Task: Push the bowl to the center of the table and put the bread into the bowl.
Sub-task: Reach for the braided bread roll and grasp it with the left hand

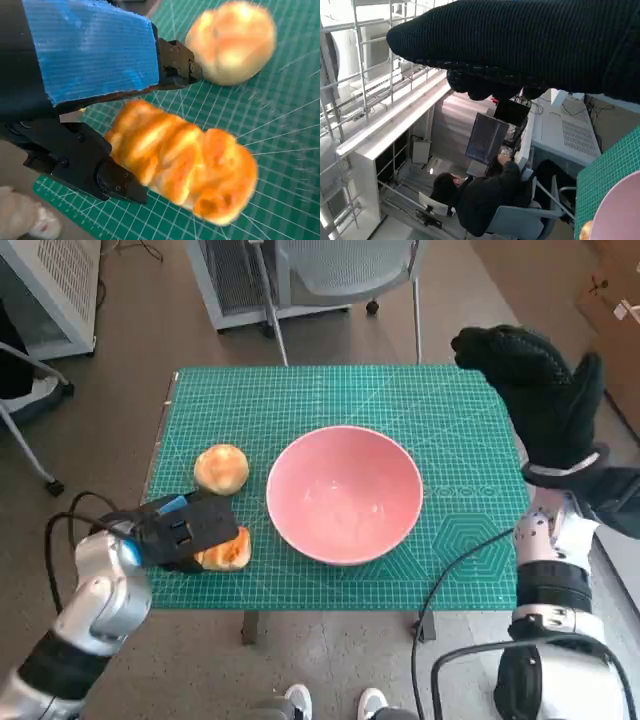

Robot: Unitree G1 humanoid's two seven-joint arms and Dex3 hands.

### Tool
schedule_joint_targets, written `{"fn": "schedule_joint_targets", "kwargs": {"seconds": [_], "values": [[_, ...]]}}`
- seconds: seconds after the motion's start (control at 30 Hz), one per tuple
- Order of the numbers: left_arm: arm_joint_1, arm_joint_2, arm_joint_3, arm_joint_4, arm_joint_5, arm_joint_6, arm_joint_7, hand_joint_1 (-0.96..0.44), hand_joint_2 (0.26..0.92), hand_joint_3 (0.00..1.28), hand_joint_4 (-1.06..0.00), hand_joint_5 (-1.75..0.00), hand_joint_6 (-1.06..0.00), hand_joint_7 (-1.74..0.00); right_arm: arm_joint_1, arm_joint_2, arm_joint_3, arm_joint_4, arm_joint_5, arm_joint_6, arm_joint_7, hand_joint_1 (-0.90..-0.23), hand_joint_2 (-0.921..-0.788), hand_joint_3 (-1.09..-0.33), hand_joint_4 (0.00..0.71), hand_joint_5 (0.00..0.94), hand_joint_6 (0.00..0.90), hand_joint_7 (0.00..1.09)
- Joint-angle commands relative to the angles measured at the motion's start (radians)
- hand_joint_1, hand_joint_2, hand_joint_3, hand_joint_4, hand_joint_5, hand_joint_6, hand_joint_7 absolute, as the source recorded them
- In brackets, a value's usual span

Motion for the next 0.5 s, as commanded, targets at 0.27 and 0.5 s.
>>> {"fn": "schedule_joint_targets", "kwargs": {"seconds": [0.27,0.5], "values": [[-0.042,-0.057,-0.04,0.188,0.051,-0.103,0.051,0.19,0.86,0.06,-0.53,-0.8,-0.53,-0.07,0.031,0.008,0.001,-0.008,0.008,0.004,0.012,-0.647,-0.921,-0.674,0.289,0.0,0.409,0.0],[-0.022,-0.04,-0.034,0.174,0.085,-0.165,0.084,0.05,0.89,0.09,-0.67,-1.27,-0.71,-0.78,0.036,0.007,0.001,-0.017,0.019,0.011,0.016,-0.645,-0.921,-0.678,0.289,0.0,0.409,0.0]]}}
